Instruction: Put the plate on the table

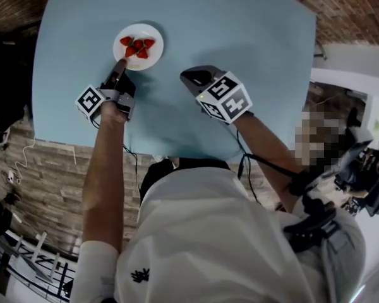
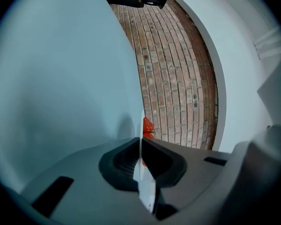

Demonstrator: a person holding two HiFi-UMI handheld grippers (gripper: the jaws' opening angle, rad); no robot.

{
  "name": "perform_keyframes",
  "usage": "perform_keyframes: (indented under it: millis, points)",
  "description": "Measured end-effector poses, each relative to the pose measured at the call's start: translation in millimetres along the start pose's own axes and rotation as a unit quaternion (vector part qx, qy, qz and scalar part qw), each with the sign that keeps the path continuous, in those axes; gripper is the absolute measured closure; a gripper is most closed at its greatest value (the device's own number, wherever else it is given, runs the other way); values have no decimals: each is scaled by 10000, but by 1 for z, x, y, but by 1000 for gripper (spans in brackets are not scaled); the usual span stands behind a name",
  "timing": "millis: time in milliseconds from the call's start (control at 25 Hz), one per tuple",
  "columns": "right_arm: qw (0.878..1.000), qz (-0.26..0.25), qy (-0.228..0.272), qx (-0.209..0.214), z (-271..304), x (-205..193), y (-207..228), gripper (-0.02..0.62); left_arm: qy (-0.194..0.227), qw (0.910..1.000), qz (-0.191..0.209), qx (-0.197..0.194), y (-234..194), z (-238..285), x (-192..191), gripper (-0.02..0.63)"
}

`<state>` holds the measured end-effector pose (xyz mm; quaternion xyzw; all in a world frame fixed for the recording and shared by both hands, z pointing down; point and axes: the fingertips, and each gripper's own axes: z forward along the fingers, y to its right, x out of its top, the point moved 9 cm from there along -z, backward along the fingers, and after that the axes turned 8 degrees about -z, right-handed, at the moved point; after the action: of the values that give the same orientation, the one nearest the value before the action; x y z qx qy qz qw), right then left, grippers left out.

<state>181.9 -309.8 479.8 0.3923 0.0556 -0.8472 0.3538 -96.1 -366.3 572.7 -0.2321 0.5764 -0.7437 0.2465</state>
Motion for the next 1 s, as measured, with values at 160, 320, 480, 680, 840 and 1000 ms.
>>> perform_keyframes:
  millis: [160,320,480,680,840,1000]
  points:
    - [10000,70,-37,-8,5,-1,2,586,-33,9999,-26,100,-4,10,9,593]
    - [9999,106,-103,-6,8,-1,5,586,-56,9996,-93,271,-14,18,14,593]
    - [9998,119,-157,-26,7,-1,3,586,-47,9993,-220,311,-22,18,16,592]
    - [9998,104,-187,-51,10,0,-7,586,0,9990,-117,423,-21,12,22,592]
    - [9997,87,-210,28,11,-2,-4,586,36,9966,175,805,-19,16,22,592]
    - [9997,93,-231,3,11,-1,-1,586,-8,9903,626,1240,-12,18,22,561]
